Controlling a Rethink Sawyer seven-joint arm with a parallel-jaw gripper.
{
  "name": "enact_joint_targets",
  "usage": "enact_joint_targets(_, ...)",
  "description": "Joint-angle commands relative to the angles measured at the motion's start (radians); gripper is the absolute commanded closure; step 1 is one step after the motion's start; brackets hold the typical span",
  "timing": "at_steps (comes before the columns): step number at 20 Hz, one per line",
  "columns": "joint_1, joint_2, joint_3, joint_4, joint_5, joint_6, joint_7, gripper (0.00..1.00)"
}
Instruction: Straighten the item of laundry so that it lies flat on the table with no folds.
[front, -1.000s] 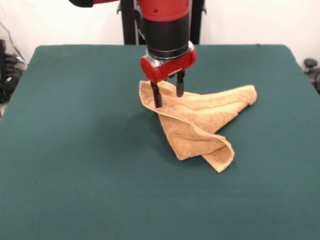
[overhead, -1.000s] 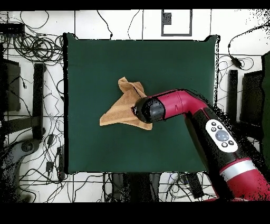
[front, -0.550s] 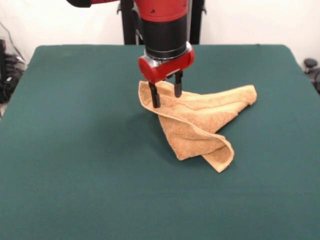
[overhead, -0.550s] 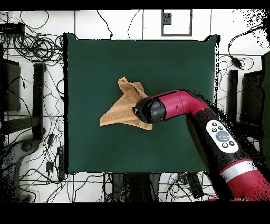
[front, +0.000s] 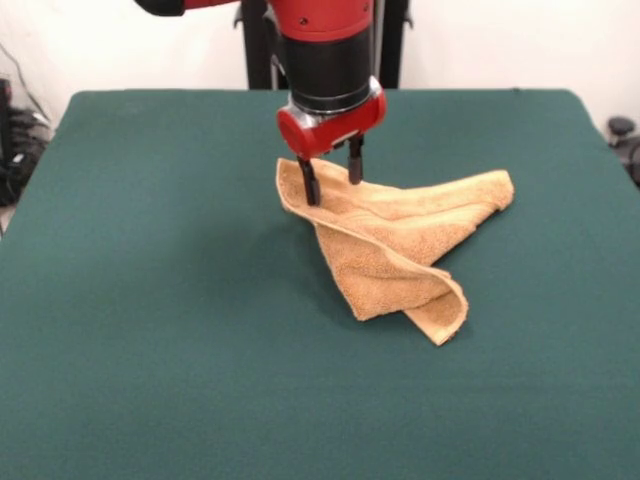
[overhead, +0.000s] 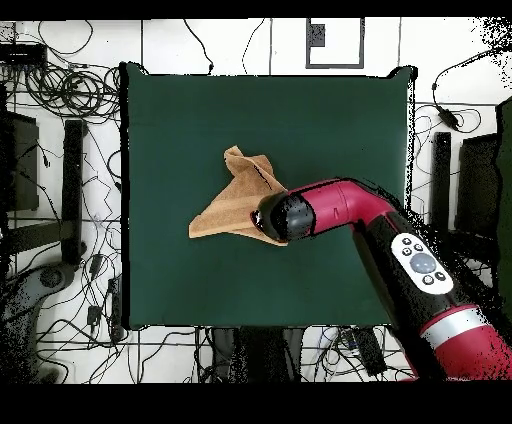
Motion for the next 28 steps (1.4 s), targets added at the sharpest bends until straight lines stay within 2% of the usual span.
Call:
enact_joint_targets(1, 0.033, 0.027, 0.028, 0.126, 0.007, 0.002, -0.071, 0.00)
enact_joint_targets(21, 0.090, -0.050, -0.038, 0.165, -0.039, -0.050, 0.042, 0.00)
enact_joint_targets(28, 0.078, -0.059, -0.014, 0.150, -0.054, -0.036, -0.040, 0.00)
